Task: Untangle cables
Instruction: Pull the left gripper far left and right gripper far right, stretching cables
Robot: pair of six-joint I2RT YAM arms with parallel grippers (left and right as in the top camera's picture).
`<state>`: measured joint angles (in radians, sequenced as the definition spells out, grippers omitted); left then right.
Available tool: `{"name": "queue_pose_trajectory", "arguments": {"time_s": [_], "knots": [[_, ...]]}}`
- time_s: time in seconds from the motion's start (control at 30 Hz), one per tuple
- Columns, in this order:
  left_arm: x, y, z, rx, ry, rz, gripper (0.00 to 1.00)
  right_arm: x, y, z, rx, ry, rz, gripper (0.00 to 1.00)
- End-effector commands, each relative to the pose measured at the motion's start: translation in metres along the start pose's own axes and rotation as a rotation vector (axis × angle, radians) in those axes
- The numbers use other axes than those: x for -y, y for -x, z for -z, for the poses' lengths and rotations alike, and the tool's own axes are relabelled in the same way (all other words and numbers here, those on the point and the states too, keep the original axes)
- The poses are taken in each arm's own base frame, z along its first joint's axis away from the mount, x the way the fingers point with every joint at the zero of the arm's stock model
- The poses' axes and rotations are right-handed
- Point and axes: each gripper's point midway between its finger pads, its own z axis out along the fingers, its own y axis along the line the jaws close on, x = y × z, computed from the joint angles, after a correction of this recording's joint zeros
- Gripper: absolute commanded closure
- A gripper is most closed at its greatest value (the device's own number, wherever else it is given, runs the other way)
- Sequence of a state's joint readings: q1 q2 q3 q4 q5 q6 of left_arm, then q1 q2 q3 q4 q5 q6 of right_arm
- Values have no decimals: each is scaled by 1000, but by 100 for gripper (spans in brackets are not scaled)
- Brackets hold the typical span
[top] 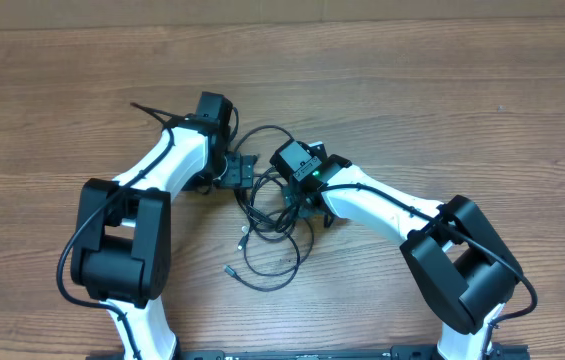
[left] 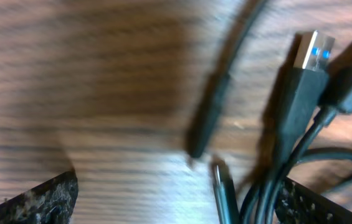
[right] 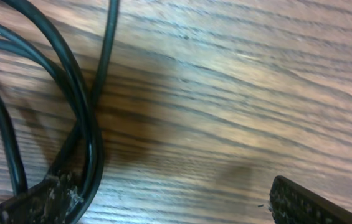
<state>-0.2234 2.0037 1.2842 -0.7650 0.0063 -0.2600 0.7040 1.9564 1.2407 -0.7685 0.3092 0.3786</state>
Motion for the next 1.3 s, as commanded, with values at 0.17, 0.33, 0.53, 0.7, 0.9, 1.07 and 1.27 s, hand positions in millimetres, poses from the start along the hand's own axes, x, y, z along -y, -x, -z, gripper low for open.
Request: {"name": "queue_pose_trajectory", "arguments": {"time_s": [0.17,0.33,0.53,0.7,0.9,1.07,1.27], "knots": [[-106,-91,-89,-336,446,182,0,68,-69,-56,-305,-203,-46,0],[-126,-103,-93,-405,373,321,0,113,-80,-61,-411,-204,-209,0],[-149,-111,-93,-447,307,455,0,160,-96,-65,-519,-184,-391,0],[-165,-117,-93,-469,227,578,1,195,-107,-69,-563,-185,-520,0],[-173,-118,-94,-472,178,642,1,210,-115,-72,-594,-133,-622,0],[-173,-116,-95,-465,170,631,1,215,-115,-74,-595,-90,-590,0],[-179,-117,-96,-464,113,698,0,235,-97,-61,-591,-80,-604,0]]}}
